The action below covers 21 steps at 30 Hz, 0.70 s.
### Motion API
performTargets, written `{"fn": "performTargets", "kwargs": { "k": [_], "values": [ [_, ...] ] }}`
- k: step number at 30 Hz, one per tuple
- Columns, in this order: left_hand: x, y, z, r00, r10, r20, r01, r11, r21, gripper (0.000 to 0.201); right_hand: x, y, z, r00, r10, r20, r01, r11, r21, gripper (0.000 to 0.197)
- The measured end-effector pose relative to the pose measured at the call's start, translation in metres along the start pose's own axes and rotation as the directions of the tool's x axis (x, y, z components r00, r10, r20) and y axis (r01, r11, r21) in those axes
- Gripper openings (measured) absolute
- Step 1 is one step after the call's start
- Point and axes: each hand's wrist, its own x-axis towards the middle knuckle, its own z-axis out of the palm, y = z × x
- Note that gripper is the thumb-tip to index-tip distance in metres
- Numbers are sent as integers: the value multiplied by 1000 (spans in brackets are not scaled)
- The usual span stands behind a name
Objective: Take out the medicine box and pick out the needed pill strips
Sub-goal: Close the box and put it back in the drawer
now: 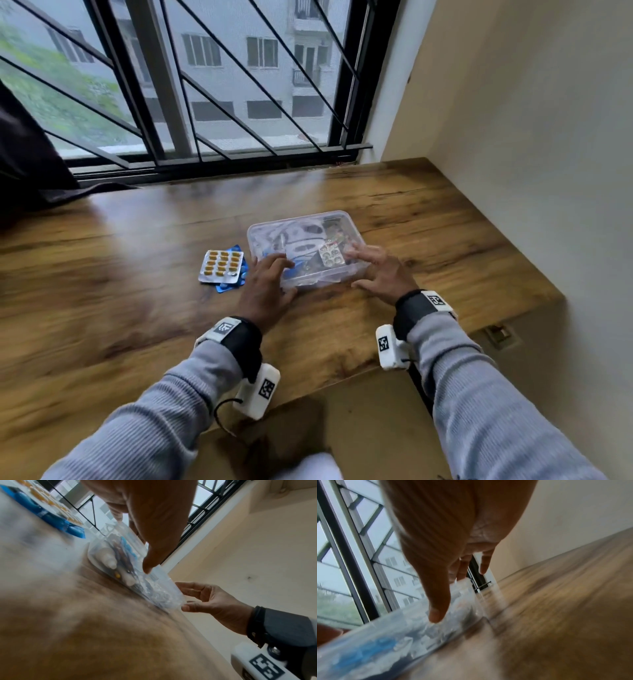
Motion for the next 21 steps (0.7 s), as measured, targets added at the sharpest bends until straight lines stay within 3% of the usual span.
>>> {"fn": "performTargets", "kwargs": {
  "k": [2, 3, 4, 6, 7, 8, 9, 10, 11, 12, 13, 14, 16, 18, 21],
  "values": [
    [-13, 16, 2, 992, 100, -80, -99, 995, 9, 35, -25, 6, -7, 983, 39, -178, -22, 995, 93, 58],
    [-22, 25, 4, 983, 149, -102, -151, 989, -4, 30, -46, 13, -5, 939, 118, -324, -51, 977, 208, 50],
    [-29, 34, 4, 977, 194, -88, -198, 980, -37, 23, -64, 19, -2, 856, 231, -463, -75, 941, 331, 41],
    [-47, 48, 14, 970, 238, 55, -227, 961, -158, 12, -110, 35, 13, 579, 543, -609, -128, 798, 589, 27],
    [-56, 53, 21, 961, 235, 145, -201, 956, -215, 11, -130, 47, 27, 428, 691, -582, -176, 696, 696, 24],
    [-66, 57, 29, 948, 228, 223, -172, 954, -245, 11, -146, 58, 42, 315, 819, -480, -245, 559, 792, 21],
    [-75, 57, 38, 929, 228, 292, -157, 956, -249, 12, -158, 69, 59, 263, 913, -312, -317, 388, 866, 20],
    [-84, 57, 45, 907, 240, 347, -163, 958, -238, 13, -167, 77, 74, 283, 956, -81, -370, 187, 910, 24],
    [-92, 56, 52, 887, 253, 386, -178, 959, -219, 13, -171, 80, 89, 342, 925, 167, -403, -16, 915, 32],
    [-99, 55, 56, 873, 263, 411, -203, 962, -185, 13, -172, 81, 102, 409, 837, 363, -419, -181, 890, 42],
    [-105, 54, 59, 866, 272, 419, -232, 962, -146, 13, -171, 83, 115, 464, 748, 475, -421, -286, 861, 56],
    [-108, 54, 61, 866, 277, 417, -249, 961, -121, 15, -167, 85, 126, 512, 685, 518, -388, -353, 851, 69],
    [-112, 52, 59, 873, 260, 413, -223, 965, -137, 20, -160, 85, 144, 549, 641, 537, -313, -437, 843, 88],
    [-117, 51, 58, 880, 235, 413, -172, 968, -186, 31, -160, 83, 152, 563, 622, 545, -217, -525, 823, 89],
    [-124, 52, 55, 897, 242, 370, -188, 966, -176, 40, -164, 78, 153, 595, 601, 533, -157, -564, 811, 80]
  ]
}}
